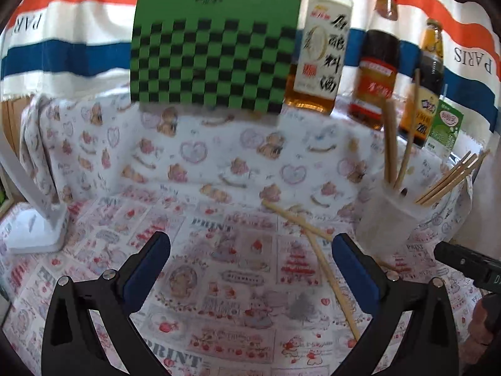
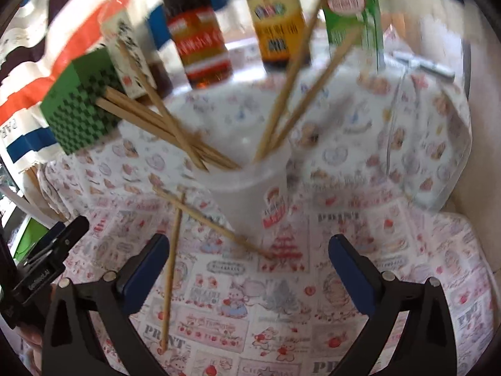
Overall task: Organize utensils
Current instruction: 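Move both open tools back over the remaining loose chopsticks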
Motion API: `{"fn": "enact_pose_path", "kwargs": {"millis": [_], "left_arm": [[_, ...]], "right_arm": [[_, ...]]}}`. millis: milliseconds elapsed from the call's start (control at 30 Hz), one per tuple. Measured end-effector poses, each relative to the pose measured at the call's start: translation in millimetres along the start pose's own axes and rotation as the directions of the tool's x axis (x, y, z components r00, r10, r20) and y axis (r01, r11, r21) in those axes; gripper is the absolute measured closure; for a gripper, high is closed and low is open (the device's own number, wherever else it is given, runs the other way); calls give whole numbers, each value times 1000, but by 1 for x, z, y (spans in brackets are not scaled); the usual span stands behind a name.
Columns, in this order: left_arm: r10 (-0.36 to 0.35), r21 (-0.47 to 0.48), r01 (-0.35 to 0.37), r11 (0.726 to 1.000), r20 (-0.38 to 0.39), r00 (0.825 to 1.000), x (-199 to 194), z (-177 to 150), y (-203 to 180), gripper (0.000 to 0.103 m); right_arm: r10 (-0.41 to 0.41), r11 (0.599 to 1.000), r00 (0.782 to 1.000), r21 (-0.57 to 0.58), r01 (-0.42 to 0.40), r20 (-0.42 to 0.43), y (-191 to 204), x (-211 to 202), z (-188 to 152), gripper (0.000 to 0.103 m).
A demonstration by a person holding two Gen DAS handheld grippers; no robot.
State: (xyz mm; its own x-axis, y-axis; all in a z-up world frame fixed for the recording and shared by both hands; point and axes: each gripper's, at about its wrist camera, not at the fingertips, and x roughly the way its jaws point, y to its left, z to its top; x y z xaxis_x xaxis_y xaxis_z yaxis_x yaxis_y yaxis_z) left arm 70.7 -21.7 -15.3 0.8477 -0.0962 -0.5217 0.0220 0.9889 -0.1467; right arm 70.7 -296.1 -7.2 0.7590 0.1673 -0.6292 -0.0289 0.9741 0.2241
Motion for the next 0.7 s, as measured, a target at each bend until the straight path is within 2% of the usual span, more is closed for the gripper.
{"fn": "enact_pose_path", "kwargs": {"millis": [100,200,367,467,533,567,633,700], "left_arm": [[0,-16,0,1000,-6,1000,2,-2,3,1],[21,22,-21,1000,-2,1000,4,-5,-1,1],[61,107,-58,993,-18,998,14,-12,-13,1],[49,161,-44,986,-28,998,15,-14,-22,1],[62,164,-58,985,-19,998,14,-14,-23,1],[61,161,-57,985,-23,998,15,-14,-23,1],[45,157,-39,987,-39,998,17,-14,-22,1],[45,155,-37,987,-49,998,19,-14,-21,1]], "right_arm": [[8,1000,999,-17,-9,-31,-4,11,-1,1],[10,999,998,-32,-12,-56,-8,21,-2,3],[5,992,997,-122,-14,-75,0,39,-4,24],[-60,975,992,-220,35,-109,10,52,-4,39],[-55,972,990,-234,24,-128,13,59,-4,50],[-41,973,988,-229,6,-148,13,63,-5,52],[-27,974,981,-227,-17,-190,14,71,-8,64],[-50,969,982,-248,3,-180,17,73,-11,68]]}}
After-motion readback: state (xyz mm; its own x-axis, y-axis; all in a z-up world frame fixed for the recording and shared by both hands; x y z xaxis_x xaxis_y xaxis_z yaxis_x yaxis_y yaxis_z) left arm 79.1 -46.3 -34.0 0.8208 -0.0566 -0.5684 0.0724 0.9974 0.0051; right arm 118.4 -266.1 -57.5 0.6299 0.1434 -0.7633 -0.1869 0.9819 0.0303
